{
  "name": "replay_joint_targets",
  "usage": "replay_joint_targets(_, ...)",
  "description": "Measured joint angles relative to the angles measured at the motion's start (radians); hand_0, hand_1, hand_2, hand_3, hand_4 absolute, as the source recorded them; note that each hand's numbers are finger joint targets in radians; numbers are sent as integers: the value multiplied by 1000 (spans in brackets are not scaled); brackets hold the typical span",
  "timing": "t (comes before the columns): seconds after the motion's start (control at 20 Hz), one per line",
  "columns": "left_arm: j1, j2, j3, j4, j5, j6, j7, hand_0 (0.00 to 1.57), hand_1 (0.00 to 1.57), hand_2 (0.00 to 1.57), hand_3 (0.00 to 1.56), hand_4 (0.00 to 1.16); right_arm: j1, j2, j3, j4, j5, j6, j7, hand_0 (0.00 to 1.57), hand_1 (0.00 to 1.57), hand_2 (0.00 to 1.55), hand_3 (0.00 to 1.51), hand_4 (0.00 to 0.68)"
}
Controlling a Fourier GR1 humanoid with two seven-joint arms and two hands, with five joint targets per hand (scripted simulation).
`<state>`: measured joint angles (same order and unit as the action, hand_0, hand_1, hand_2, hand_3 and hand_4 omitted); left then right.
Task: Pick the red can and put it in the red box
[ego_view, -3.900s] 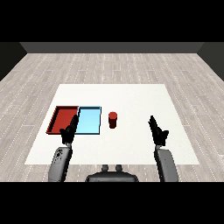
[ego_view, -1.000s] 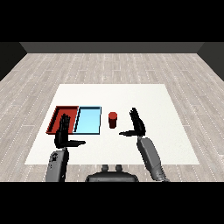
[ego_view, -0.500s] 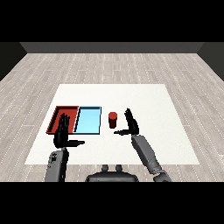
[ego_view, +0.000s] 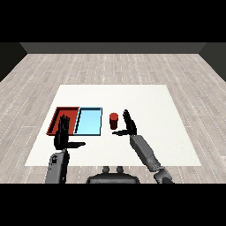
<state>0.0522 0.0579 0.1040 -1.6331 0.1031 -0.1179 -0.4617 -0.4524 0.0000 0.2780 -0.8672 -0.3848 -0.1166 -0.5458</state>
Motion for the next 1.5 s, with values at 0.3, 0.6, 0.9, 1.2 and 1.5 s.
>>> replay_joint_targets(0.3,-5,19,18,19,22,-31,-9,0,0,0,0,0,-76,0,65,119,-103,-18,-58,0,0,0,0,0)
replay_joint_targets(0.6,-15,12,14,20,11,-15,0,0,0,0,0,0,-124,0,104,222,-193,-1,-114,0,0,0,0,0)
replay_joint_targets(0.9,-27,20,24,-11,26,-13,35,0,0,0,0,0,-158,0,158,257,-256,-26,-118,0,0,0,0,0)
replay_joint_targets(1.2,-10,7,12,-7,12,-9,13,0,0,0,0,0,-225,0,181,311,-312,-29,-114,0,0,0,0,0)
replay_joint_targets(1.5,-22,24,33,-7,35,-22,28,0,0,0,0,0,-297,0,241,389,-400,-30,-113,0,0,0,0,0)
